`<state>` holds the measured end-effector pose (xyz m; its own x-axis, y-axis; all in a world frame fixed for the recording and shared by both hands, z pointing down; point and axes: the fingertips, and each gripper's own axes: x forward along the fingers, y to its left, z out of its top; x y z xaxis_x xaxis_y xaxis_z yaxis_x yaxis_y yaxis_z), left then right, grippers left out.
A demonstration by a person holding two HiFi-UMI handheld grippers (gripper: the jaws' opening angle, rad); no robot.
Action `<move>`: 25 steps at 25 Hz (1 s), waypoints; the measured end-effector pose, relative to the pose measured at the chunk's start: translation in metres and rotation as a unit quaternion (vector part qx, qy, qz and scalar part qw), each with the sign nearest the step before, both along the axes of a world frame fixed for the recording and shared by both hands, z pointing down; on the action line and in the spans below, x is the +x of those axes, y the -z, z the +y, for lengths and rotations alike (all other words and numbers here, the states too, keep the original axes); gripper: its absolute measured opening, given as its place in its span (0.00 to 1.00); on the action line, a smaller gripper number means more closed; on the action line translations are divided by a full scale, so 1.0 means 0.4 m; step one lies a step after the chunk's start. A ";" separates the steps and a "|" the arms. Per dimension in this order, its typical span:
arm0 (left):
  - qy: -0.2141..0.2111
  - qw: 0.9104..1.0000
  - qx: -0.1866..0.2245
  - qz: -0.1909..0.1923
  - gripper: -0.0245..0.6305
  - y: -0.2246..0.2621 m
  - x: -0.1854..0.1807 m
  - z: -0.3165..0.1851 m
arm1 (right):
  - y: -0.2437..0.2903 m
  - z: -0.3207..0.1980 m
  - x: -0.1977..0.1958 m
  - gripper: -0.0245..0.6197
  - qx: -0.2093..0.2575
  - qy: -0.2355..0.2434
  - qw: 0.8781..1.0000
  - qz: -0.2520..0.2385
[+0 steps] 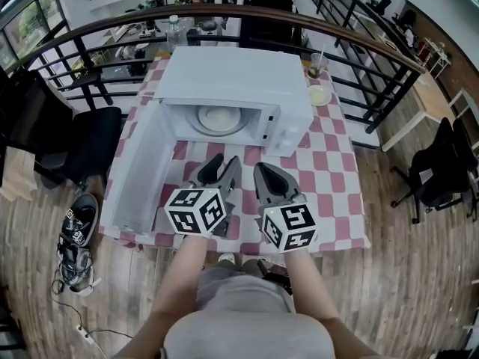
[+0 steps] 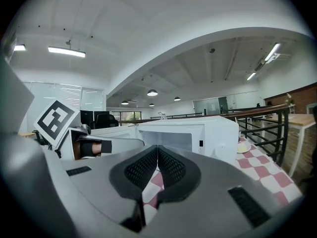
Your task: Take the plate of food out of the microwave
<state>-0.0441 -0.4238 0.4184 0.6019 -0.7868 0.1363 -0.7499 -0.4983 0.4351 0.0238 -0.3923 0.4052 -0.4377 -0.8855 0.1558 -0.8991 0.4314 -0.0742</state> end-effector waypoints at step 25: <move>0.119 0.930 -0.225 0.264 0.41 -0.263 -0.070 -0.250 | -0.142 -0.140 -0.025 0.08 -0.043 0.020 0.999 -0.010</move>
